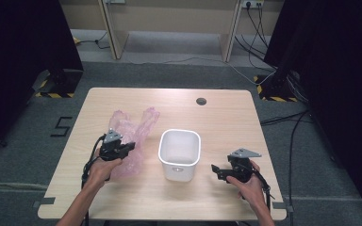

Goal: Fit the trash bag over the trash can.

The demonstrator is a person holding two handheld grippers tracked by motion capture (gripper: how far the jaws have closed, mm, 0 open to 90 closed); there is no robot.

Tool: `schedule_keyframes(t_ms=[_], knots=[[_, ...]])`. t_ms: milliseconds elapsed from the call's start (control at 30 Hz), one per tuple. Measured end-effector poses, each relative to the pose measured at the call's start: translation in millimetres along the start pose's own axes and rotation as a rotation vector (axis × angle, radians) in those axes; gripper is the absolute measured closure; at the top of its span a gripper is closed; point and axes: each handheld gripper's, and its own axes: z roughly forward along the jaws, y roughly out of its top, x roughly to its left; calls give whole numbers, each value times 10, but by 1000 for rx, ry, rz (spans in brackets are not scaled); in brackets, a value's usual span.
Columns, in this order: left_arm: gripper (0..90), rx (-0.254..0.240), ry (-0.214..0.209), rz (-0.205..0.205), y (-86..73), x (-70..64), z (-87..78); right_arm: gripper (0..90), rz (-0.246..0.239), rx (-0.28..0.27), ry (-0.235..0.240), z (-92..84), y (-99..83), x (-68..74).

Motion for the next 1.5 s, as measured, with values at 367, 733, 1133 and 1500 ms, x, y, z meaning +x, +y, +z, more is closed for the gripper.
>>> schedule_keyframes(t_ms=[367, 733, 1133, 1500], knots=[[895, -70, 1, -8, 118, -31, -130, 177, 2, 0, -1, 3, -1, -13], [895, -186, -24, 12, 353, -193, -348, 181, 12, -23, 0, -44, 58, 13], [894, -298, -67, 65, 711, -442, -577, 181, 6, -101, 34, -280, 403, 101], [894, -328, -92, 109, 1015, -689, -545, 181, 40, -188, 114, -609, 1040, 308]])
